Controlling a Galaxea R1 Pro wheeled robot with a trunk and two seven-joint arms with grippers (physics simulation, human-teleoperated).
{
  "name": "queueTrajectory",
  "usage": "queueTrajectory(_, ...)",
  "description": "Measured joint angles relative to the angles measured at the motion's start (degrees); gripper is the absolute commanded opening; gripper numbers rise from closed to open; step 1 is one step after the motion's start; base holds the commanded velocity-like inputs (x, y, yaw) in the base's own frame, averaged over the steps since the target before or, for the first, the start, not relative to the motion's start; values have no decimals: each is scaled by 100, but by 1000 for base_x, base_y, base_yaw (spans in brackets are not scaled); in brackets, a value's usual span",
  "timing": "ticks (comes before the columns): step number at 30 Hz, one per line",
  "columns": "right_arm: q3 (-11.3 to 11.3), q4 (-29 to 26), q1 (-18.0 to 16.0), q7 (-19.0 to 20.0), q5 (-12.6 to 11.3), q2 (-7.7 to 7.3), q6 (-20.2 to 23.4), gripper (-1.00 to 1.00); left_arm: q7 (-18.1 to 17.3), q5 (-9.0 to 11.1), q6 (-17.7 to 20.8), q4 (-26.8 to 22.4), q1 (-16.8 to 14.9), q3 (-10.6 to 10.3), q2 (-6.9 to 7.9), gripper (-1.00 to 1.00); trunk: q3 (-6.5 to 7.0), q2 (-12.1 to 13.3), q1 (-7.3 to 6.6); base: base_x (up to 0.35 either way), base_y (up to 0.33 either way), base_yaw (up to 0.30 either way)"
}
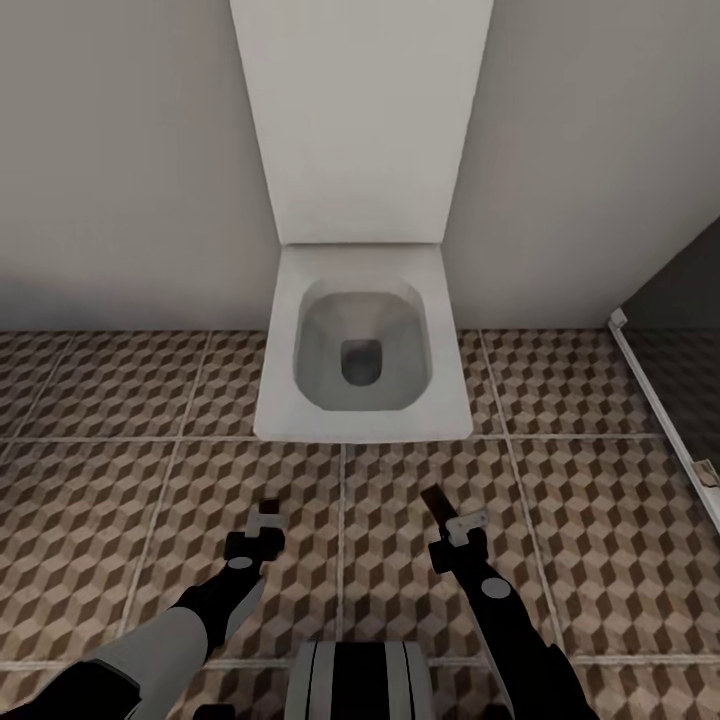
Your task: Take the four mousetraps from the cabinet in the bathroom and place them on the bathroom floor. Make sure all four end up on the same floor surface, and ensure that at least two of them are either under or directly next to the same bathroom sink.
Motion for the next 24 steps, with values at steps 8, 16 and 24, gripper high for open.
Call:
queueTrajectory(8,0,7,0,0,0,-1,0,-100,0,-1,0,0,0,-3,-3,-100,-137,-7,13,0,0,0)
queueTrajectory(16,0,7,0,0,0,-1,0,-100,0,-1,0,0,-1,-1,-5,-100,-140,-7,12,0,0,0)
queueTrajectory(24,0,170,0,3,-7,-1,-386,-100,0,-1,0,0,0,-3,-8,-100,-140,-7,13,0,0,0)
